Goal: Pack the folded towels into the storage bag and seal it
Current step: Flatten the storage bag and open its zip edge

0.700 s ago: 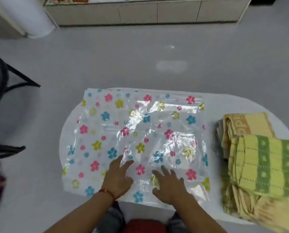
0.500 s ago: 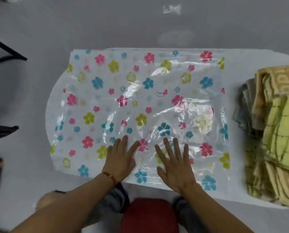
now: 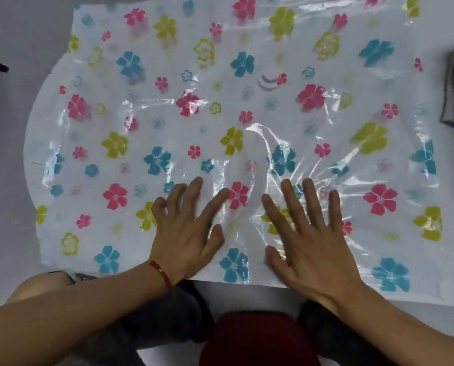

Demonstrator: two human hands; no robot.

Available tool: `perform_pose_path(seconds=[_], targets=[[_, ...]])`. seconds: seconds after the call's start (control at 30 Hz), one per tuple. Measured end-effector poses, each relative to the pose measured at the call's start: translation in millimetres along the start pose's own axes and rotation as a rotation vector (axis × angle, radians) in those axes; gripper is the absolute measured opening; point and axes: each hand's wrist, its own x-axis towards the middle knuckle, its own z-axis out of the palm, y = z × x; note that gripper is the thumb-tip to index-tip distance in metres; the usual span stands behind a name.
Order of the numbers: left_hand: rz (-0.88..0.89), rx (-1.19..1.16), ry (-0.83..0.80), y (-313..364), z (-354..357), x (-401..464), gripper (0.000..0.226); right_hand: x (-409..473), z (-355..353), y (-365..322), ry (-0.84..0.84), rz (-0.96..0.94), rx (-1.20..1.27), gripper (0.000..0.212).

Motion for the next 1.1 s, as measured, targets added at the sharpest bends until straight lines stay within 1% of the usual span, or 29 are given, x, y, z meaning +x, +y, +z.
perform_pose_path(seconds=[0.2, 0.3, 0.37, 0.43, 0.5, 0.57, 0.63, 0.7, 0.77, 0.83, 0.87, 0.9, 0.93, 0.97, 1.0, 1.03, 1.1], targets=[[0.009, -0.063, 0.115, 0, 2, -2, 0.056, -5, 1, 2, 0.090, -0.027, 0.007, 0.076], [0.011, -0.102, 0.162, 2, 0, -6, 0.048, -9, -6, -2, 0.131, -0.061, -0.017, 0.075], [0.007, -0.117, 0.195, 4, -5, -9, 0.042, -12, -12, -6, 0.156, -0.158, -0.056, 0.069], [0.002, -0.084, 0.237, 7, -12, -14, 0.037, -18, -16, -11, 0.144, -0.310, -0.126, 0.062], [0.075, -0.043, 0.268, 12, -20, -15, 0.032, -22, -19, -17, 0.103, -0.437, -0.184, 0.057], [0.262, -0.047, 0.225, 15, -28, -16, 0.028, -21, -26, -22, 0.047, -0.482, -0.203, 0.056], [0.410, -0.055, 0.152, 17, -32, -17, 0.029, -16, -34, -23, -0.035, -0.445, -0.132, 0.054], [0.470, -0.093, 0.072, 17, -35, -17, 0.038, -7, -43, -18, -0.089, -0.367, -0.045, 0.047], [0.494, -0.153, 0.016, 13, -37, -12, 0.044, -1, -50, -10, -0.083, -0.281, 0.052, 0.039], [0.525, -0.172, 0.005, 10, -40, -3, 0.036, 0, -54, -6, -0.037, -0.179, 0.101, 0.034], [0.525, -0.192, 0.019, 10, -42, 3, 0.030, -1, -55, -7, 0.005, -0.124, 0.067, 0.035], [0.510, -0.223, 0.042, 10, -44, 9, 0.026, -2, -55, -9, 0.072, -0.068, 0.030, 0.037], [0.486, -0.249, 0.070, 10, -45, 15, 0.024, -5, -53, -14, 0.177, -0.008, 0.049, 0.035], [0.457, -0.267, 0.100, 12, -44, 19, 0.024, -9, -50, -21, 0.294, 0.057, 0.147, 0.030], [0.425, -0.284, 0.130, 14, -43, 22, 0.023, -12, -47, -29, 0.364, 0.146, 0.311, 0.026], [0.395, -0.305, 0.160, 16, -40, 23, 0.023, -13, -43, -35, 0.338, 0.254, 0.514, 0.029], [0.373, -0.359, 0.189, 20, -36, 23, 0.026, -9, -35, -46, 0.118, 0.453, 0.950, 0.039]])
